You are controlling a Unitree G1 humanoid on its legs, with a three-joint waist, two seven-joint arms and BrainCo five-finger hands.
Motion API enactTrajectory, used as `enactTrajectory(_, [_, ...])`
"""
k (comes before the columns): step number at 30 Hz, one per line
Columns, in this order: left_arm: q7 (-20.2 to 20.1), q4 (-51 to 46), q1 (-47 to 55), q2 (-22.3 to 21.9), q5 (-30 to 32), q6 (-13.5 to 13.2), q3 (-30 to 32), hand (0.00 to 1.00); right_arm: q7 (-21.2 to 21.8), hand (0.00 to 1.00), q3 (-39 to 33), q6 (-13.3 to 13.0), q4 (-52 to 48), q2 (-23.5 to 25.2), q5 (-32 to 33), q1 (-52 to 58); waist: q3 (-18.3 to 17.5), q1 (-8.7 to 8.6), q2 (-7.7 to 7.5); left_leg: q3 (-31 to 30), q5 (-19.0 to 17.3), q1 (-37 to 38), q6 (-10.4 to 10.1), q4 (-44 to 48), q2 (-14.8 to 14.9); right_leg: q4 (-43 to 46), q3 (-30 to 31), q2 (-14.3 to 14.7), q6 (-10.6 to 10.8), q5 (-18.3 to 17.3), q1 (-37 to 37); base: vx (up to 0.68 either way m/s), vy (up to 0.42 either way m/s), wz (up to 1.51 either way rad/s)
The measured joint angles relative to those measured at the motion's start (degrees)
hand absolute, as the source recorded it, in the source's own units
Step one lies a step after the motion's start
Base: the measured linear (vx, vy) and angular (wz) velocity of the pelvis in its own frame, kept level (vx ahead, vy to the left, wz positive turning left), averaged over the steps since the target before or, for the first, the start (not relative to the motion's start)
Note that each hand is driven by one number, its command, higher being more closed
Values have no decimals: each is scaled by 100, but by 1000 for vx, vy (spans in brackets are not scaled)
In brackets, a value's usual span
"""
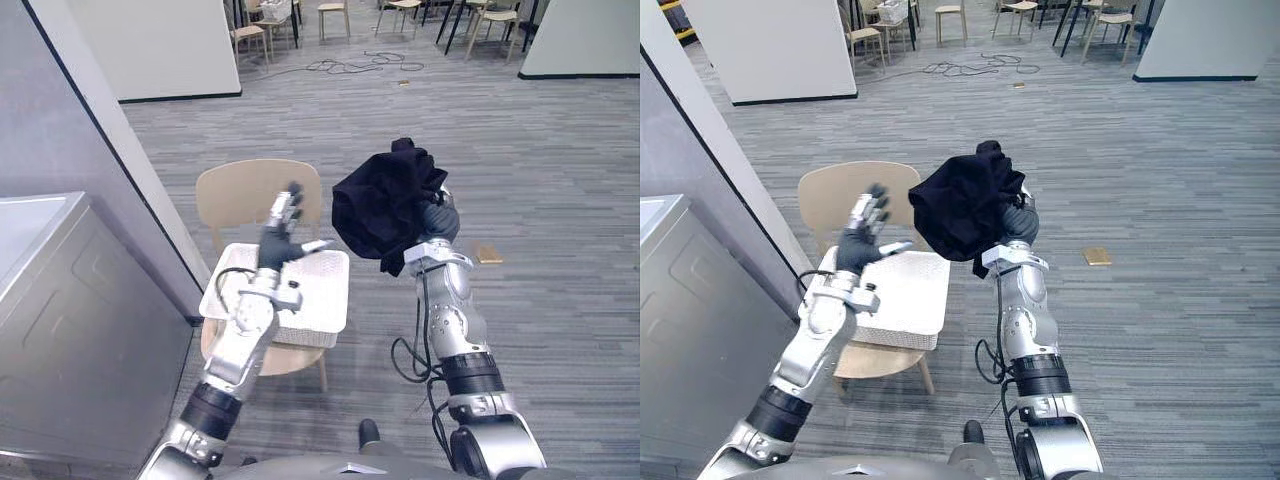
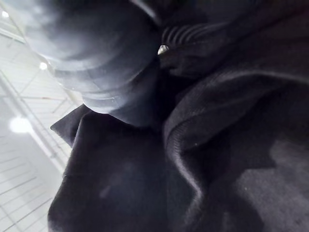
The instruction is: Pick up the laundry basket with both hands and put the clothes into the washing machine.
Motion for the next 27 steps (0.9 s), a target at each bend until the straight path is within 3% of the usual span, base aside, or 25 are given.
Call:
enactTrajectory(5, [-179, 589, -374, -282, -18, 79, -477, 0, -8, 100, 10, -1, -371, 82, -16, 53, -69, -34, 40, 182, -10, 12, -13, 0, 26, 30, 193, 62, 0, 0, -104, -3, 1, -16])
enactTrajectory(15, [-307, 1378, -761, -486, -646, 251, -1101, 0, -22, 100, 180, -1, -607, 110, 23, 459, -296, -107, 2, 377, -99, 20, -32, 0, 18, 93, 360, 81, 7, -1, -208, 14, 14, -9])
enactTrajectory(24, [119, 1836, -1442, -630, -915, 307, -1051, 0, 8, 100, 548, -70, -1223, 176, 283, 787, -331, -201, -39, 553, -145, 114, -43, 0, 17, 110, 500, 119, 8, -2, -215, 18, 14, -8])
enactTrajectory(25, [147, 1837, -1442, -622, -917, 307, -1046, 100, 10, 100, 586, -92, -1223, 174, 321, 797, -337, -236, -51, 590, -160, 137, -42, 0, 18, 115, 546, 130, 10, -3, -216, 16, 18, -18])
enactTrajectory(27, [153, 1836, -1442, -627, -924, 306, -1052, 100, 16, 100, 589, -149, -1232, 147, 342, 854, -360, -259, -84, 680, -177, 164, -46, 0, 20, 115, 597, 143, 10, -3, -227, 18, 22, -15])
